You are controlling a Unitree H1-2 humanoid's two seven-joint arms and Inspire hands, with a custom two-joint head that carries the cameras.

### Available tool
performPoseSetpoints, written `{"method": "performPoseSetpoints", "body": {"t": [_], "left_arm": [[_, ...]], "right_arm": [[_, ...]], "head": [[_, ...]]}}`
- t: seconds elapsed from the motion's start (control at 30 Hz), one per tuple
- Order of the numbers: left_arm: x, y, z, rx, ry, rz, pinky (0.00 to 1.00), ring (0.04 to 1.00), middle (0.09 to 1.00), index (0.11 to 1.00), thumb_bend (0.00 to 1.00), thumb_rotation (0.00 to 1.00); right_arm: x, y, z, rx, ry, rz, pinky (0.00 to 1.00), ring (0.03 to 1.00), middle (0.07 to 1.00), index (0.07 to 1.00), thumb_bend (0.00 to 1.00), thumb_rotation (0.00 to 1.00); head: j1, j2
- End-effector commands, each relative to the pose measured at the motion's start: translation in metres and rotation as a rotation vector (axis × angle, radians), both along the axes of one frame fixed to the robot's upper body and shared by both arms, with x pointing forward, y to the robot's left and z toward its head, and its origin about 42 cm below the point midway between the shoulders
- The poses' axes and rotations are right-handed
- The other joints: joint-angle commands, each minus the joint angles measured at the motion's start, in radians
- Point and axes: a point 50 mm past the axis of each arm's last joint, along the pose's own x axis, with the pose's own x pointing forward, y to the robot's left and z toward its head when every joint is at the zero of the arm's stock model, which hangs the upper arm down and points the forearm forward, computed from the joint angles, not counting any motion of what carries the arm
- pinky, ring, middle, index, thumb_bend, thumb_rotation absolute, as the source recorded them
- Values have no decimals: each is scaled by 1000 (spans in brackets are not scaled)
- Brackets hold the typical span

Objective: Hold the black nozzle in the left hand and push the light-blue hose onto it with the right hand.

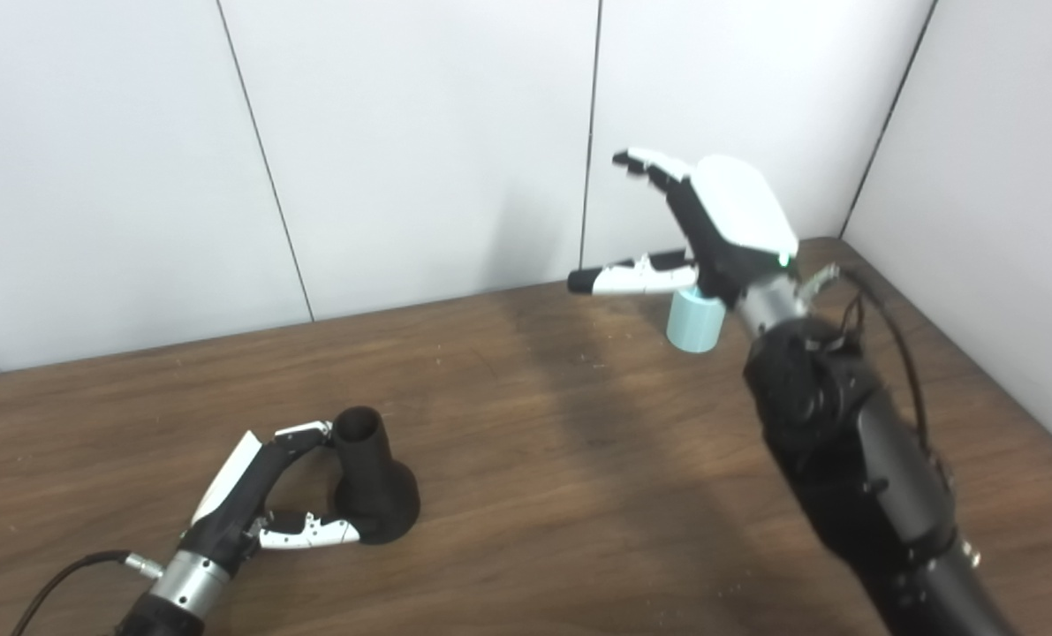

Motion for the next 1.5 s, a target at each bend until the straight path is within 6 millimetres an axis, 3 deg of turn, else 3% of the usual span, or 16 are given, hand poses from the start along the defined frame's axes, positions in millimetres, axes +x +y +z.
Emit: {"method": "performPoseSetpoints", "body": {"t": [0.0,0.07,0.23,0.4,0.53,1.1,1.47], "left_arm": [[-14,20,-39,158,131,10,893,738,604,482,514,78],[-14,19,-40,158,132,7,894,738,604,482,514,78],[-14,18,-40,151,132,0,895,739,605,482,514,78],[-17,15,-37,141,124,-12,896,738,604,483,514,77],[-18,16,-38,141,127,-14,905,739,604,483,514,78],[-19,15,-39,143,143,-15,913,734,605,482,514,78],[-20,15,-40,141,143,-12,913,733,604,483,514,78]], "right_arm": [[5,-9,30,-65,-56,-46,786,842,858,841,980,606],[9,-13,32,-92,-38,-66,796,843,857,828,991,522],[18,-21,31,-192,34,-136,808,844,858,820,1000,459],[30,-37,23,-228,156,-215,897,870,882,833,1000,458],[37,-45,17,-205,201,-239,914,877,894,836,1000,458],[61,-56,11,-210,284,-308,856,869,895,850,1000,353],[75,-57,-3,-369,222,-334,898,872,893,847,994,331]], "head": [[-2,1],[-2,0],[-1,4],[0,6],[1,5],[1,6],[5,10]]}}
